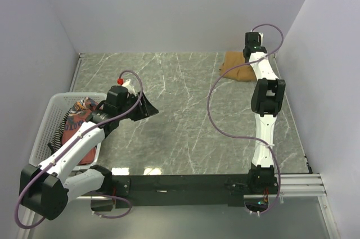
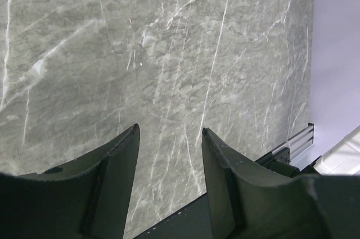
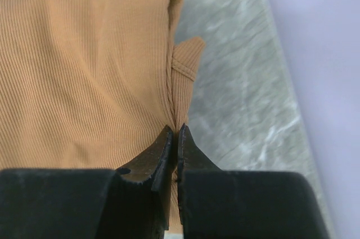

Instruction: Fold and stack the tank tops

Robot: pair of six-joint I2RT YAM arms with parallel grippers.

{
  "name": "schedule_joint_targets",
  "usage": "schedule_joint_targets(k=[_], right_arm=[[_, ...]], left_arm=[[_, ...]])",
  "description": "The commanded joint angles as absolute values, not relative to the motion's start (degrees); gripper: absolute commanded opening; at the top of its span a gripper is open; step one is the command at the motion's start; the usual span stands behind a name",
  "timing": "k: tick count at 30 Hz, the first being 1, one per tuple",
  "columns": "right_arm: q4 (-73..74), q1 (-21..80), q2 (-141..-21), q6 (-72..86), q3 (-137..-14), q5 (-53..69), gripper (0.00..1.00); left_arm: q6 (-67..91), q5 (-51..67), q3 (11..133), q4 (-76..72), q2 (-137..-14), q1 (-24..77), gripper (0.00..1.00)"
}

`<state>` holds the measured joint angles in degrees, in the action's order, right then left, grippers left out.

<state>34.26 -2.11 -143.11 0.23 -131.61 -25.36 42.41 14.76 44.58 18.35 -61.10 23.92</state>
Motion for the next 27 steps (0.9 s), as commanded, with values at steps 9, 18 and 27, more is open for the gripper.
schedule_joint_targets(k=[9, 18, 27], right_arm=[[21.54, -6.24, -142.21, -7.21, -129.11, -33.31, 0.00], [20.30, -8.79, -142.12, -6.68, -130.34, -32.96, 0.42], [24.43, -8.44, -139.93, 1.56, -134.21, -32.25, 0.86]], left_arm=[[40.96, 17.14, 43.86, 15.73, -60.38, 23.03, 0.53], [41.05, 18.28, 43.68, 14.77, -61.87, 22.59, 0.54], [41.48, 17.75, 43.59, 14.41, -61.44, 21.71, 0.55]])
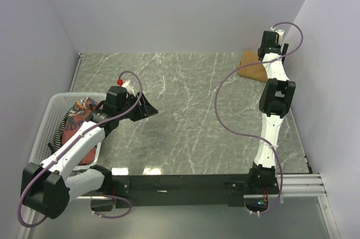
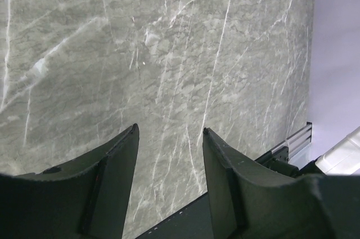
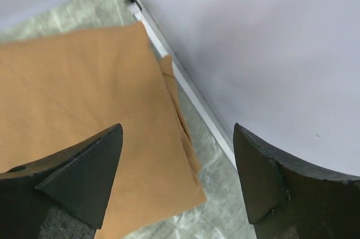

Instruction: Fold and stack the tank tops

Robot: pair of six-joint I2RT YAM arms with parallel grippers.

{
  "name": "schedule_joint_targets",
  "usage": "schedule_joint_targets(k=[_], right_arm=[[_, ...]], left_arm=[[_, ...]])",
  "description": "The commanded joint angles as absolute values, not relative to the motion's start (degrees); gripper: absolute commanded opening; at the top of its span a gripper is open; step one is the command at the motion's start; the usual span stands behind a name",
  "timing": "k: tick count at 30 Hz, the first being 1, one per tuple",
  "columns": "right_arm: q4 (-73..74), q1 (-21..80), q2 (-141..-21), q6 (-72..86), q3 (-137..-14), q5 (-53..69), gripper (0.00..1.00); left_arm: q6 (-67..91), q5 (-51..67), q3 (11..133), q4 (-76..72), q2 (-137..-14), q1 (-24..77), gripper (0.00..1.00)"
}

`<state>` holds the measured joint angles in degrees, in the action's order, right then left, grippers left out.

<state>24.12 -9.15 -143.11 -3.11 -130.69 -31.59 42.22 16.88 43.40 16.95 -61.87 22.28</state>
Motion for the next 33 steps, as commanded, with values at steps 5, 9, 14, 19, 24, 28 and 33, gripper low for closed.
schedule_joint_targets(k=[5, 9, 14, 19, 24, 28, 33], right_arm=[[21.98, -3.96, -130.27, 6.58, -125.88, -33.31, 0.89], [19.43, 0.00, -118.42, 15.96, -109.75, -31.38, 0.92], [16.35, 11.04, -99.52, 22.32, -89.61, -25.14, 0.93], [15.04, 23.45, -86.60, 25.40, -77.01, -20.32, 0.93], [16.70, 33.90, -83.76, 26.89, -70.94, -16.97, 0.93], [16.26, 38.04, -82.18, 26.63, -68.21, -13.63, 0.93], [17.14, 41.22, -82.09, 26.10, -67.24, -13.36, 0.93]], left_arm=[[41.75, 16.00, 43.77, 15.03, -61.26, 20.48, 0.56], [43.06, 12.67, 44.56, 15.90, -60.82, 19.95, 0.56], [46.83, -2.07, 50.17, 22.92, -61.08, 17.16, 0.56], [52.81, -15.54, 60.01, 38.29, -65.56, 6.61, 0.57], [58.70, -19.33, 60.73, 40.69, -67.40, -9.65, 0.69], [59.68, -15.48, 56.88, 37.10, -71.71, -18.71, 0.71], [59.33, -10.82, 52.83, 29.21, -79.25, -23.64, 0.67]])
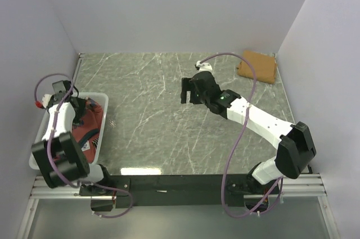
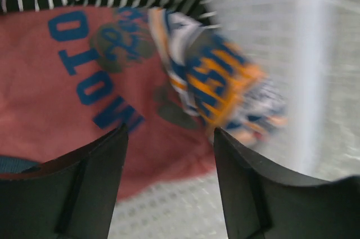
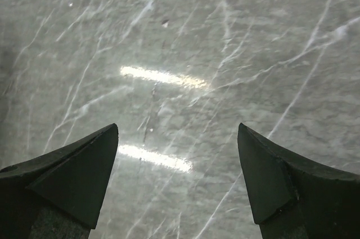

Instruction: Fold and stack the tank tops

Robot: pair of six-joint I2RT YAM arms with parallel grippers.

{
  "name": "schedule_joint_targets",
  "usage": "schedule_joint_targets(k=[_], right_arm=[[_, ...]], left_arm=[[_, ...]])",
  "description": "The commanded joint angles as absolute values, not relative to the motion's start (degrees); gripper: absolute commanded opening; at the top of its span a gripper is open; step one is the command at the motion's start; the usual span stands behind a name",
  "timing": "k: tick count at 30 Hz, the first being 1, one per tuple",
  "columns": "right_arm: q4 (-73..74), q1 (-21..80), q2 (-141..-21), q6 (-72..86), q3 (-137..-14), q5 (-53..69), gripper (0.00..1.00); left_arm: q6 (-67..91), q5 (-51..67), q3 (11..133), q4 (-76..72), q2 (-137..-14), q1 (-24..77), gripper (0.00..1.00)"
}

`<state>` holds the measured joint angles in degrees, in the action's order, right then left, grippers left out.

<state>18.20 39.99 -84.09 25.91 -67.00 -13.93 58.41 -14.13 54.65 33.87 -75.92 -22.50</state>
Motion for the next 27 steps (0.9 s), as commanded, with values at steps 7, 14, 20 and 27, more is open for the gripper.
schedule_joint_targets(k=[7, 14, 20, 27], right_arm=[[15.73, 43.33, -81.30, 26.81, -65.39, -13.36, 0.93], [16.25, 43.94, -81.21, 26.54, -65.65, -13.45, 0.90], [16.78, 44.03, -79.98, 25.49, -66.27, -13.62, 0.90], [17.58, 44.21, -78.75, 24.61, -67.15, -13.62, 0.90]], left_arm=[[56.78, -9.84, 54.67, 26.90, -85.87, -23.64, 0.48], [53.45, -12.74, 60.11, 32.15, -81.92, -23.73, 0.01], [50.98, -15.21, 65.21, 37.44, -70.08, -23.64, 0.00], [46.50, -8.99, 77.05, 38.59, -62.32, -23.64, 0.01]])
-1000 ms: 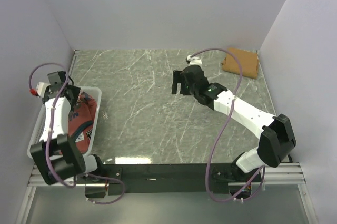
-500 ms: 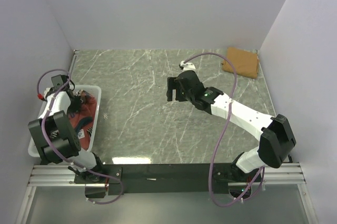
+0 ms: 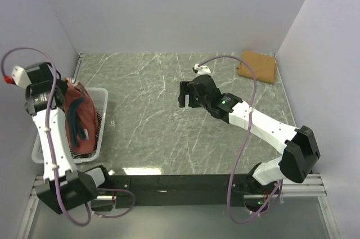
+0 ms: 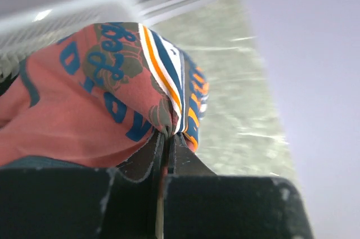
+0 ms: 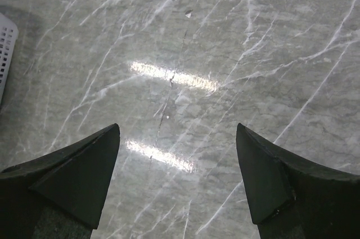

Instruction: Fold and stack the tank tops

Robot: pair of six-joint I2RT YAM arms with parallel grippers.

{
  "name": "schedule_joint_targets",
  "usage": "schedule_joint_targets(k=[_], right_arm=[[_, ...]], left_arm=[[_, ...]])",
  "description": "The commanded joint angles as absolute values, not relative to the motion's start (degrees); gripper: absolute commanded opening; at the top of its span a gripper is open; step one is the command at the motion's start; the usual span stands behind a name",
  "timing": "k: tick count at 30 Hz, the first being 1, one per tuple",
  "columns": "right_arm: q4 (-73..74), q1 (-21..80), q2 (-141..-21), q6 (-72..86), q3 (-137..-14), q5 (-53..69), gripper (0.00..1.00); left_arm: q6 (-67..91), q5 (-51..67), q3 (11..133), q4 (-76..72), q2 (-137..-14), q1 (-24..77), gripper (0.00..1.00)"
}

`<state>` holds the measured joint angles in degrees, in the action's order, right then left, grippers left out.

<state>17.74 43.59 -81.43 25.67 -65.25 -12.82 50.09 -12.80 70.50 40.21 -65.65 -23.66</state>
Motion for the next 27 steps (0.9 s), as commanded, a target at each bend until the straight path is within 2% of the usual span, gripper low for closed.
schedule_joint_targets(k=[1, 2, 6, 11, 14, 16, 18, 19, 20, 21, 22, 23, 25, 26, 27], right_arm=[[17.58, 44.38, -78.49, 24.52, -67.24, -13.71, 0.90], [17.58, 44.21, -78.23, 24.26, -67.58, -14.23, 0.90], [18.02, 44.12, -76.21, 23.38, -69.43, -16.69, 0.90], [19.16, 43.77, -72.09, 22.24, -73.12, -22.04, 0.91], [19.42, 42.54, -68.05, 22.41, -73.92, -23.99, 0.92], [20.12, 41.84, -65.58, 22.67, -73.65, -27.41, 0.92], [20.13, 41.57, -61.54, 22.76, -72.69, -29.78, 0.93], [19.87, 41.49, -60.13, 22.85, -71.21, -32.23, 0.94], [19.60, 41.40, -57.86, 22.76, -70.50, -32.95, 0.95], [19.51, 41.22, -56.88, 22.76, -69.71, -33.48, 0.95], [19.77, 41.13, -56.34, 22.94, -68.31, -34.10, 0.96], [19.86, 41.05, -55.64, 22.94, -67.60, -34.28, 0.96], [21.08, 40.87, -55.72, 23.46, -65.75, -34.80, 0.96], [21.70, 40.87, -55.90, 23.90, -65.13, -34.72, 0.96], [22.06, 40.87, -55.90, 24.17, -64.26, -34.54, 0.96]], left_arm=[[45.62, -6.96, 78.47, 38.06, -61.88, -23.47, 0.00], [45.27, -3.46, 80.14, 37.62, -61.27, -23.21, 0.01], [44.47, -4.83, 93.82, 37.97, -62.49, -14.96, 0.01], [43.33, -8.00, 109.38, 36.57, -68.88, 6.47, 0.01], [41.23, -14.30, 116.95, 38.05, -73.63, 20.70, 0.01], [39.82, -18.27, 118.38, 38.06, -75.23, 29.13, 0.01], [39.38, -19.33, 116.38, 36.49, -75.50, 31.98, 0.01], [39.81, -20.82, 114.54, 36.04, -75.32, 31.99, 0.04], [39.81, -22.48, 110.78, 35.25, -75.15, 31.47, 0.12], [39.73, -22.41, 109.00, 34.20, -75.49, 30.42, 0.16], [41.38, -15.63, 107.51, 33.67, -76.37, 24.32, 0.21], [42.27, -10.25, 104.36, 32.62, -78.99, 20.86, 0.37], [43.33, -5.55, 101.44, 27.44, -82.42, 15.22, 0.46], [43.24, -2.49, 100.21, 26.03, -86.53, 14.42, 0.61], [43.33, -0.98, 100.80, 25.49, -89.01, 13.63, 0.65]])
